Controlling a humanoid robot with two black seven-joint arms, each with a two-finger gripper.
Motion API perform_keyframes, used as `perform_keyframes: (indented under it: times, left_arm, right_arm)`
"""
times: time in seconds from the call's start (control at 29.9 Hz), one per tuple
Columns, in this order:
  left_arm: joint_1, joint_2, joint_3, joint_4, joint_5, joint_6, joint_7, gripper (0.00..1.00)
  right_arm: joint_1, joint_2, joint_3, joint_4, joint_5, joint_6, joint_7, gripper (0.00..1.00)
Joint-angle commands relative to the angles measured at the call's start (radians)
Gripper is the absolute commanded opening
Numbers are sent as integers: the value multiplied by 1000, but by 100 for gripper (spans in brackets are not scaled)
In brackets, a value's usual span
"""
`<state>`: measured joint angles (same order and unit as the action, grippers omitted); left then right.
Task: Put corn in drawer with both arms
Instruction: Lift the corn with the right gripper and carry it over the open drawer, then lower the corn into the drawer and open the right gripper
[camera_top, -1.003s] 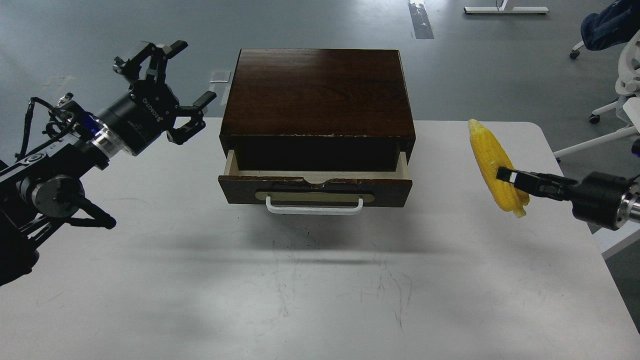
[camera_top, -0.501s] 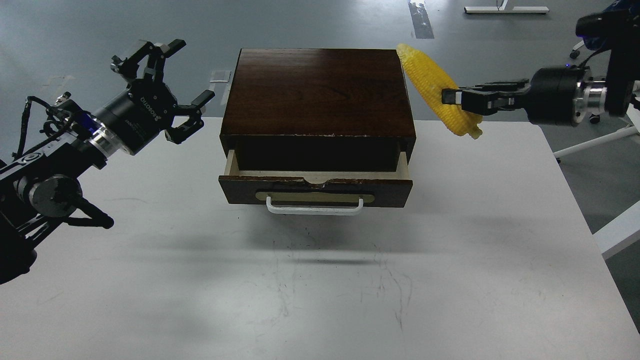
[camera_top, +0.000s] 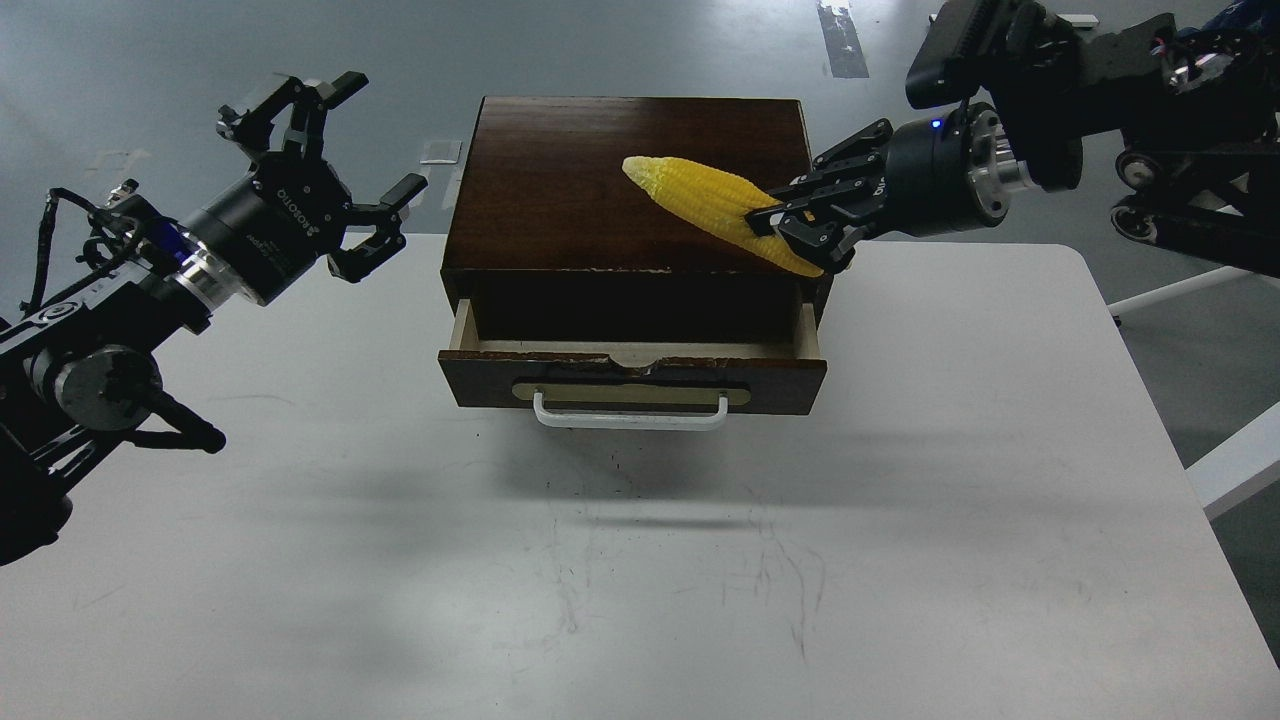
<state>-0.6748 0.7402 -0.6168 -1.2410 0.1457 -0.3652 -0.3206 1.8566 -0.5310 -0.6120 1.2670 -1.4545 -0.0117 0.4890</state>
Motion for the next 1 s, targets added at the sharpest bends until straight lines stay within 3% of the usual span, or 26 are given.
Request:
perform_keyframes:
  times: [0.0,0.4,0.6,0.8,0.87,0.97]
  left_arm:
    - [0,1,-1,0,0,2,2,98]
    - [4,18,-12,-5,-2,0,0,98]
    - [11,19,-17,-12,0,0,0,98]
    - [12,19,-17,-17,-2,0,0,98]
    - [12,19,-17,-17,0,2,0,98]
    - [12,19,-17,-17,-2,2,0,98]
  right_arm:
    - [18,54,-29,2,-56,-69,0,5]
    - [21,204,-155,-54,-83,-208,0,4]
    - [9,244,-170,-78,-83,-212,0,6]
    - [-3,259,-173,-89,-81,-212,0,15]
    - [-14,259,-175,-92,-81,-212,0,27]
    - [-25,258,-175,-92,-81,-212,0,37]
